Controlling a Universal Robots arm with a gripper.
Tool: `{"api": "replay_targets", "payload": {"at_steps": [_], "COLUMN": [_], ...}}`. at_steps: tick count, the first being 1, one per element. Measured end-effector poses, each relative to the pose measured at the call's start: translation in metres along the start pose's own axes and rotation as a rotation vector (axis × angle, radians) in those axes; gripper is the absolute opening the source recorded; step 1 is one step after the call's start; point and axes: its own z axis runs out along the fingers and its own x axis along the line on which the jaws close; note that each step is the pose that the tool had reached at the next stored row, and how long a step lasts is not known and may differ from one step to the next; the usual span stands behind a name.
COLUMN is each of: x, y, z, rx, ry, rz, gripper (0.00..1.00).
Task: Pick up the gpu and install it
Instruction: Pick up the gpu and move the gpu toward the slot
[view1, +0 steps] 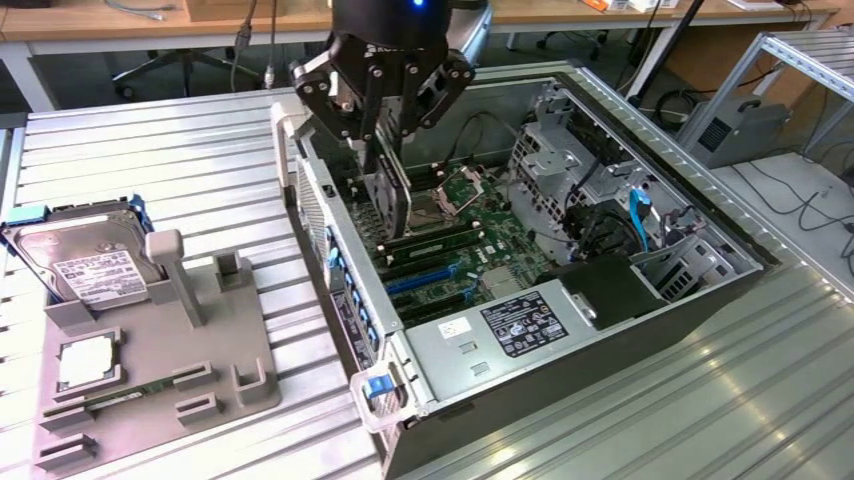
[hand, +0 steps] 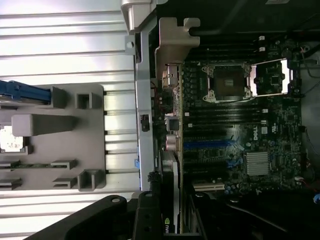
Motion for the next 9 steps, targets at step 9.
{"api": "replay_targets", "payload": {"at_steps": [9], "x": [-0.040], "y": [0.0019], "z": [0.0010], "rx": [-0.0001], "ry": [0.0000], "rz": [0.000], "gripper": [0.27]}}
